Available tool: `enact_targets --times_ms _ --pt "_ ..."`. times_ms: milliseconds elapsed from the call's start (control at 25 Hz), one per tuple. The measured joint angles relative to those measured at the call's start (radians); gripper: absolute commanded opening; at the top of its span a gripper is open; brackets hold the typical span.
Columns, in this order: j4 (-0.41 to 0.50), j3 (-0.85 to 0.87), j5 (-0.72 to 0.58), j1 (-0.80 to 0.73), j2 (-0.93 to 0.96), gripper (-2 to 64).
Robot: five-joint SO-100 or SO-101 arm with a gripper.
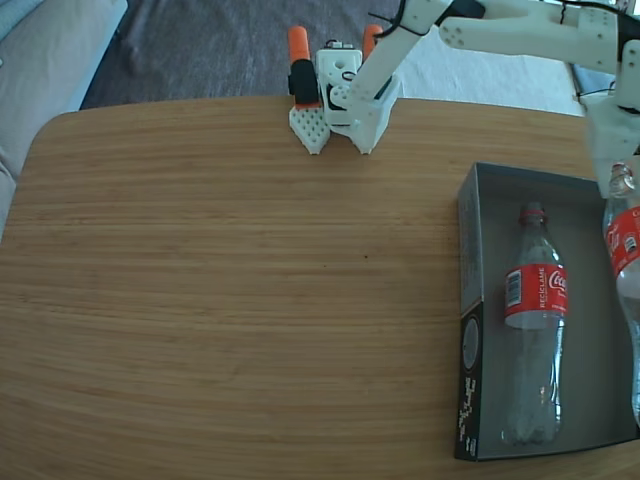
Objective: Grasp the bottles and put them in the box.
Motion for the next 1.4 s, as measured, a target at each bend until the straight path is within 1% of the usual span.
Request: enact_targets --times_ms 80,280,720,920,960,1080,1200,1280,1400 --pt "0.000 0.000 0.026 -0.006 0.000 -0.4" --pt "0.017 0.000 0.028 -0.032 -0.011 -0.4" --pt "0.018 0.000 0.031 -0.048 -0.012 -0.3" --pt "0.017 -0.060 0.021 -0.055 -0.078 0.5" --pt "0.017 -0.072 0.021 -0.052 -0.083 2.5" --pt "0.015 -0.080 0.023 -0.054 -0.084 11.6" --pt "0.014 -0.080 0.021 -0.057 -0.084 18.0" --pt "0.014 -0.080 0.021 -0.046 -0.084 20.9" --pt "0.015 -0.080 0.031 -0.026 -0.084 21.8"
